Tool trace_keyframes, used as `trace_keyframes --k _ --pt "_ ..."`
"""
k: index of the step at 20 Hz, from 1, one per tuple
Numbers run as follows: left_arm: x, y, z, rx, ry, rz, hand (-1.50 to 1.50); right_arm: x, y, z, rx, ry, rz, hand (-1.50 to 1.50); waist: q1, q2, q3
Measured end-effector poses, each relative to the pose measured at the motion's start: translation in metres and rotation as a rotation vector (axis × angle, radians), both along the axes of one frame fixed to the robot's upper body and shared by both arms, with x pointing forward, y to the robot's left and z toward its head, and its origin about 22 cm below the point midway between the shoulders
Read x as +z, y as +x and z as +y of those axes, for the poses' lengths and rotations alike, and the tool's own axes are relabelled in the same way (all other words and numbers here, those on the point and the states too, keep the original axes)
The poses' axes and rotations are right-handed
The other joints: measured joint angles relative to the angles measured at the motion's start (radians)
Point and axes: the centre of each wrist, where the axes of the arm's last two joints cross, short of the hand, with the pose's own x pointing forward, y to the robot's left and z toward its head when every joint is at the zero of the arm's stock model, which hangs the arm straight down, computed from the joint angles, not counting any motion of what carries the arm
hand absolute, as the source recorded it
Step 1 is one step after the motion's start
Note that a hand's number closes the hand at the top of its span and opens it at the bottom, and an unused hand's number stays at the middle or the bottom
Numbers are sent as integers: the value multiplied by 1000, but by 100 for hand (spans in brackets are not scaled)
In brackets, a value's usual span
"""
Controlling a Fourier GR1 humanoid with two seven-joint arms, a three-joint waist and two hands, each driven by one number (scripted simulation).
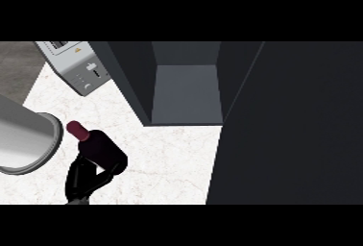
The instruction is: Pick up the wine, place it into the cabinet and close the cabinet
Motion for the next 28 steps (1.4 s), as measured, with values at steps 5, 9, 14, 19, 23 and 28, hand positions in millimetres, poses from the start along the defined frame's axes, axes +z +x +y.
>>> trace_keyframes --k 5,9,14,19,23,28 --pt "-1 8 -8 -63 40 -46 150 1 0 0 -1 3 -5 -150 1 0 0" --pt "4 18 -15 -108 155 -115 150 2 1 0 -5 5 -10 -150 0 -1 0" --pt "11 29 -29 -123 225 -190 150 -2 2 -4 -20 3 9 -150 2 -1 1" --pt "25 45 -47 -175 240 -254 150 -6 2 -3 -9 -1 19 -150 5 -1 1" --pt "40 50 -58 -185 254 -334 150 -6 3 0 -3 -2 17 -150 9 -2 1" --pt "71 60 -73 -218 246 -407 150 -6 4 -5 -23 0 20 -150 11 -3 2"
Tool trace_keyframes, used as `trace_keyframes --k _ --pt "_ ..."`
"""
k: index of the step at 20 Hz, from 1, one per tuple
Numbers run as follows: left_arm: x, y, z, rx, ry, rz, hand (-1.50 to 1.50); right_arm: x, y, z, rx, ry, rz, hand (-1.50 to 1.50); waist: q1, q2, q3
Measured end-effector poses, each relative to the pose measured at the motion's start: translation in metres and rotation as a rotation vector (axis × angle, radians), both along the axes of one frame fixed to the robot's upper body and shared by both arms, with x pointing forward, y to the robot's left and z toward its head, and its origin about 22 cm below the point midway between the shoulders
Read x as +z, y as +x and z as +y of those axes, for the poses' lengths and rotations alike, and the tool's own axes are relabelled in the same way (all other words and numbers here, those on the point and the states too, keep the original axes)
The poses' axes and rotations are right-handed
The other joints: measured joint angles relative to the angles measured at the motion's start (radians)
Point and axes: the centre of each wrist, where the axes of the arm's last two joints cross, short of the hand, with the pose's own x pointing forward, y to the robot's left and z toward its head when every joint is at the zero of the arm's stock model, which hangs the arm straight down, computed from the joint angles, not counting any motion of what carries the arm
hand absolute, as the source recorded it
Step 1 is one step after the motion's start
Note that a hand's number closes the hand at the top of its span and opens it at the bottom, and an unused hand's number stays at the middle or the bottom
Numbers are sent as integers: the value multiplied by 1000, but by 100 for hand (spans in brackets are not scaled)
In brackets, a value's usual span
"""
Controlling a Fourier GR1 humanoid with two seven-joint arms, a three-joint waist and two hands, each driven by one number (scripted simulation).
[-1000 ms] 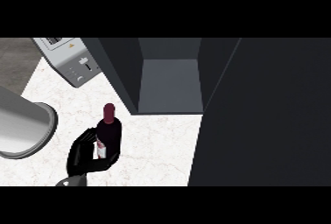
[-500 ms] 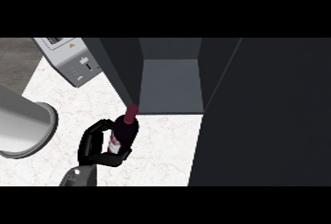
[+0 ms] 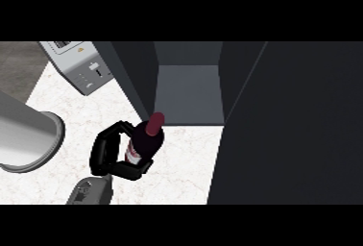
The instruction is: Pick up the wine, place it into the cabinet and close the cabinet
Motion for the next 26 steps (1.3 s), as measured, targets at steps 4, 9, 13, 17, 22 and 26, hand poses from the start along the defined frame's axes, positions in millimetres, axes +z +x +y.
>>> trace_keyframes --k 4,9,13,17,22,26 --pt "32 8 -20 -61 -42 -1 150 3 1 0 0 1 -8 -150 0 -1 0" --pt "78 11 -51 -100 -100 0 150 -3 2 -3 -4 9 13 -150 -2 -1 0" --pt "116 10 -77 -101 -118 5 150 -4 2 -2 2 11 14 -150 -4 0 0" --pt "149 19 -98 -92 -115 20 150 -5 3 -1 9 7 18 -150 -7 1 0" --pt "183 31 -116 -65 -119 53 150 0 3 -1 8 1 2 -150 -9 2 0" --pt "197 46 -125 -31 -118 60 150 -1 4 -5 -1 8 8 -150 -11 3 0"
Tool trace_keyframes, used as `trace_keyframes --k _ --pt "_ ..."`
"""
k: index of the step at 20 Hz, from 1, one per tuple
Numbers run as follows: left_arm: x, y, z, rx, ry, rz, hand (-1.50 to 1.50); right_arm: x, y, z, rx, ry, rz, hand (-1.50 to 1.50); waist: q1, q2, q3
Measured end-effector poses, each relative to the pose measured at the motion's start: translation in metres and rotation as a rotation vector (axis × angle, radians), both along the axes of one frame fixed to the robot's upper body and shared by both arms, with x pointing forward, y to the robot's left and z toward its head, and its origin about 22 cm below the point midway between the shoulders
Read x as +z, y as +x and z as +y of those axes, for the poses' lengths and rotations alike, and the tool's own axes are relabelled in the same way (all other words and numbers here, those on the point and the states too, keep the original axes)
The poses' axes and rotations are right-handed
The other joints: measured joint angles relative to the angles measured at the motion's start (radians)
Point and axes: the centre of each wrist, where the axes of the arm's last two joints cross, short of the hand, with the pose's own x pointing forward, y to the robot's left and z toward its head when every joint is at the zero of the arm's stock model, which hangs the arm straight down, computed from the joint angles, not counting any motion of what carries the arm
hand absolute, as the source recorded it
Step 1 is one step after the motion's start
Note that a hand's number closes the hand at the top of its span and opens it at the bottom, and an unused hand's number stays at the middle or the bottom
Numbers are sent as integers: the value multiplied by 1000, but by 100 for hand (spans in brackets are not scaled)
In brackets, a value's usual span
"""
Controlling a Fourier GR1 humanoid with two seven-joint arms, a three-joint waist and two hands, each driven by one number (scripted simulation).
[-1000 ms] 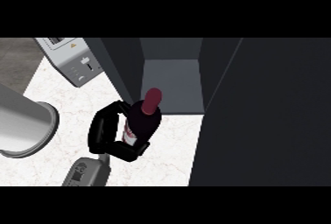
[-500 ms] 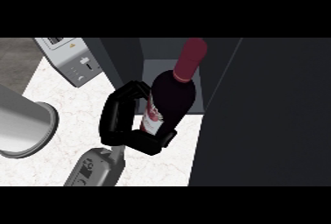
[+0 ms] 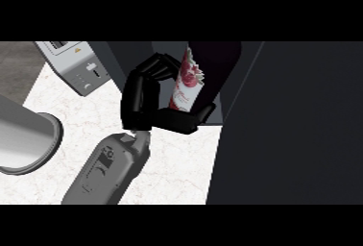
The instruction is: Pick up the wine, place it into the cabinet and close the cabinet
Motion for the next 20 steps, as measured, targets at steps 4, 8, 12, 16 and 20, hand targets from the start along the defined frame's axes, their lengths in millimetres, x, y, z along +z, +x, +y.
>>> trace_keyframes --k 4,8,12,16,20 --pt "0 10 -7 28 15 4 150 3 0 -1 -1 -4 -7 -150 -1 0 0" --pt "-6 21 -13 58 88 -32 150 0 0 -1 7 -4 5 -150 -3 1 0" --pt "-19 29 -17 76 144 -51 150 0 1 -5 -6 -1 9 -150 -5 2 0" --pt "-29 39 -18 89 169 -51 150 -2 1 -3 8 -1 17 -150 -6 2 0" --pt "-41 49 -15 103 185 -43 150 -3 3 -4 6 -2 14 -150 -6 3 0"
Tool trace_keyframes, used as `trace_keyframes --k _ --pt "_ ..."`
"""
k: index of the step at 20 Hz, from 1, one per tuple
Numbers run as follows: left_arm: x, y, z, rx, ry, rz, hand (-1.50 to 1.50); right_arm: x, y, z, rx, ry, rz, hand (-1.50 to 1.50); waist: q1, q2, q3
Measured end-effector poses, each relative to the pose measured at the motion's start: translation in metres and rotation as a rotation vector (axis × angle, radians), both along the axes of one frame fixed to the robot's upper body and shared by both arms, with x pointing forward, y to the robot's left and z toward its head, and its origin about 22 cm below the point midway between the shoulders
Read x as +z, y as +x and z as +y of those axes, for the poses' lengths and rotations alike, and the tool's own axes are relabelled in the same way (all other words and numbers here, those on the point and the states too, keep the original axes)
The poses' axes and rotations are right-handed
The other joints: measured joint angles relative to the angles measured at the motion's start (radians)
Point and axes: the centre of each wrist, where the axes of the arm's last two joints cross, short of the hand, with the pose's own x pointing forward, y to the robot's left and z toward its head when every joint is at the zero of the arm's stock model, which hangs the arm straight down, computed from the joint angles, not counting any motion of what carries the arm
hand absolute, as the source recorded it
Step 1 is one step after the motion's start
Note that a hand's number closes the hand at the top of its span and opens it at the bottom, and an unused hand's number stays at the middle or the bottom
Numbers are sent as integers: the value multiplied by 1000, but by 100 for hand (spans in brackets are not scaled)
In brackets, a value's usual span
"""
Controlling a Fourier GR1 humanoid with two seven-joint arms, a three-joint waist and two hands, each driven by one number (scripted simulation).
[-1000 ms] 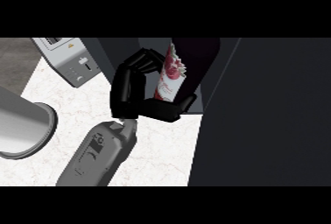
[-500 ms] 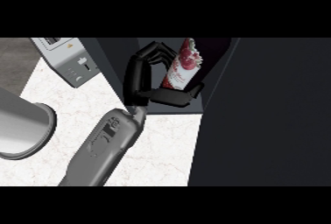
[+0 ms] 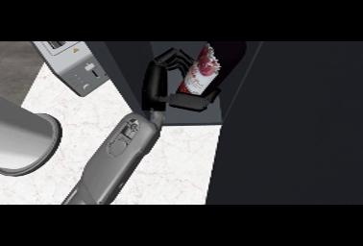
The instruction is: Pick up the wine, place it into the cabinet and close the cabinet
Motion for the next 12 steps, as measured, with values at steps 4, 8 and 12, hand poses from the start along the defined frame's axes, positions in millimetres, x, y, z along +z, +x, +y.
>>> trace_keyframes --k 4,8,12 --pt "-14 4 1 10 1 15 150 0 1 3 14 1 4 -150 0 0 0" --pt "-27 7 3 17 -1 34 150 -4 0 -1 5 0 13 -150 -3 1 0" --pt "-50 8 7 21 18 51 150 -4 4 -3 5 -4 7 -150 -7 3 0"
